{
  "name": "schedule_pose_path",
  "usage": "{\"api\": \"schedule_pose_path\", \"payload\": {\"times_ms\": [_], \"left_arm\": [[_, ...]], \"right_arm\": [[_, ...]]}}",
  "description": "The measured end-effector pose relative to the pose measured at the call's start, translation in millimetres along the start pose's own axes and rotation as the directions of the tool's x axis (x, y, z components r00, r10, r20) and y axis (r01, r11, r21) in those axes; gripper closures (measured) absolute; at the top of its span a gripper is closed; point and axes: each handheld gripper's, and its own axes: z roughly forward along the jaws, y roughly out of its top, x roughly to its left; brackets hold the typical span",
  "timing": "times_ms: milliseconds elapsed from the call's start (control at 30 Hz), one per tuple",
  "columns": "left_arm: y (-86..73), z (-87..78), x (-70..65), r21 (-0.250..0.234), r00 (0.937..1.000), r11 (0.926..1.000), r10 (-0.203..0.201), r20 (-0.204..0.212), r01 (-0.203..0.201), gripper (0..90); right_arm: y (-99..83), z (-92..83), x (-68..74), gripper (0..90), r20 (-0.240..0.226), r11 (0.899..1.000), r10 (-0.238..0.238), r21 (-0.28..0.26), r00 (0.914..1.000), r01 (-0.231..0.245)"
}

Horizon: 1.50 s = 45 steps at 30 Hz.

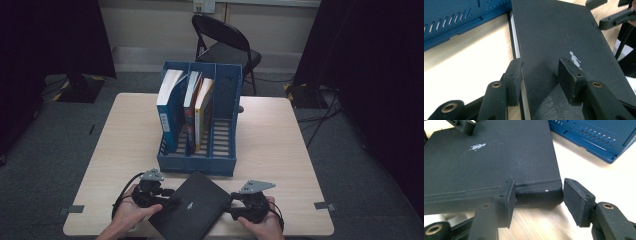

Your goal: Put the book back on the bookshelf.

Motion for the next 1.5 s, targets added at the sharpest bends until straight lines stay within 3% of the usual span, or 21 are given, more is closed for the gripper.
{"api": "schedule_pose_path", "payload": {"times_ms": [200, 300, 400, 500, 567, 933, 1233, 1300, 1400, 1500], "left_arm": [[0.6, 3.2, 3.6, -0.02, 0.9997, 0.9997, -0.015, 0.019, 0.015, 54.3], [4.1, 6.6, 2.8, -0.023, 0.9999, 0.9997, -0.01, -0.001, 0.01, 51.8], [6.1, 8.8, 5.6, -0.026, 0.9996, 0.9993, -0.028, 0.003, 0.028, 49.0], [7.9, 9.5, 6.8, -0.034, 0.9995, 0.999, -0.028, 0.016, 0.028, 56.6], [8.4, 10.0, 5.6, -0.033, 0.9997, 0.9992, -0.024, 0.007, 0.024, 55.8], [2.5, 4.4, 1.8, -0.018, 0.9997, 0.9996, -0.024, 0.0, 0.024, 54.1], [-3.6, -1.9, -1.0, 0.017, 0.9984, 0.9991, -0.038, 0.042, 0.038, 56.7], [-4.3, -2.8, -2.1, 0.033, 0.997, 0.9988, -0.037, 0.068, 0.035, 55.6], [-3.7, -2.1, -5.5, 0.023, 0.9946, 0.9973, -0.071, 0.075, 0.07, 48.7], [-0.6, -0.9, -5.1, -0.006, 0.9963, 0.9976, -0.068, 0.052, 0.069, 48.3]], "right_arm": [[1.4, 0.3, 0.8, 45.1, 0.026, 1.0, 0.014, -0.01, 0.9996, -0.014], [0.4, -2.5, 3.7, 52.2, 0.058, 1.0, 0.022, -0.016, 0.9981, -0.021], [-5.4, -5.8, 2.8, 59.0, 0.06, 0.999, 0.044, -0.012, 0.9972, -0.044], [-9.3, -6.6, 4.2, 64.7, 0.058, 0.999, 0.052, -0.001, 0.997, -0.052], [-7.8, -4.1, 7.0, 67.6, 0.05, 0.999, 0.036, 0.0, 0.9981, -0.036], [-0.3, 0.6, 2.3, 68.2, 0.041, 0.999, 0.028, -0.016, 0.9987, -0.028], [15.1, 11.7, -11.2, 69.3, 0.081, 1.0, 0.007, -0.014, 0.9967, -0.006], [19.1, 14.5, -13.5, 69.9, 0.101, 1.0, -0.004, -0.013, 0.9949, 0.005], [22.3, 17.5, -18.1, 67.4, 0.102, 1.0, 0.003, -0.017, 0.9947, -0.001], [21.5, 17.3, -18.2, 65.4, 0.109, 1.0, 0.016, -0.02, 0.994, -0.014]]}}
